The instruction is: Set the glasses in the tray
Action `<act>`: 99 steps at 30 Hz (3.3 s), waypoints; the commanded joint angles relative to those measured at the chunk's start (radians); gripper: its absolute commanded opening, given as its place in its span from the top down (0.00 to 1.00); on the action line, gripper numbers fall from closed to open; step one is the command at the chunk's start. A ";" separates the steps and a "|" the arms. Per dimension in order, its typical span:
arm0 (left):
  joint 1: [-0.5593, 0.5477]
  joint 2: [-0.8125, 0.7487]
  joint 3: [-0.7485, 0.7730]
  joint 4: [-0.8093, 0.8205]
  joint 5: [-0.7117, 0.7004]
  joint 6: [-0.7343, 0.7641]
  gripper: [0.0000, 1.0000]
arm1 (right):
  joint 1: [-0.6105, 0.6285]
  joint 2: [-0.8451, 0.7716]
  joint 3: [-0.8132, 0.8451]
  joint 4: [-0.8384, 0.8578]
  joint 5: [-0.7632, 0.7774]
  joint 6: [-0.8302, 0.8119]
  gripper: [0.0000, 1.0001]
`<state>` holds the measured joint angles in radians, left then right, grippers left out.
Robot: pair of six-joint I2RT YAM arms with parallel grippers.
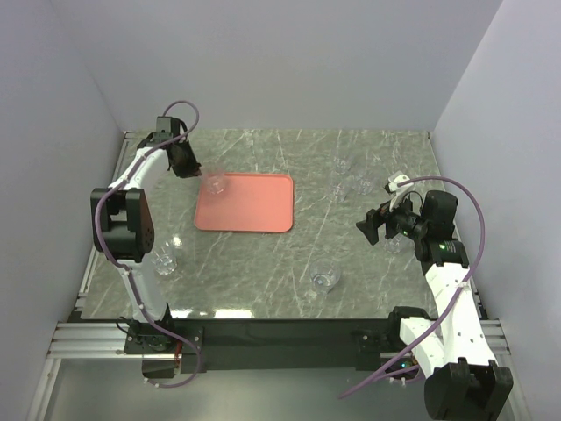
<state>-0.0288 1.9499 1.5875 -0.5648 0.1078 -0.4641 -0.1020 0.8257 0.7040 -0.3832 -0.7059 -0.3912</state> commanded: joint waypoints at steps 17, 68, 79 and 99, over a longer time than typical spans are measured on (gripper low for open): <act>-0.008 -0.259 -0.063 0.068 -0.017 0.054 0.33 | -0.016 -0.019 0.017 -0.006 -0.064 -0.055 0.00; -0.008 -1.160 -0.842 0.356 -0.329 0.097 0.01 | 0.624 0.377 0.103 -0.237 0.306 -0.215 0.39; -0.008 -1.165 -0.842 0.358 -0.324 0.099 0.01 | 0.654 0.443 0.141 -0.256 0.325 -0.204 0.93; -0.008 -1.180 -0.844 0.367 -0.313 0.104 0.02 | 0.662 0.830 0.741 -0.335 0.356 -0.011 1.00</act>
<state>-0.0338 0.7822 0.7452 -0.2440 -0.2077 -0.3611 0.5541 1.5738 1.3334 -0.7475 -0.3573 -0.5255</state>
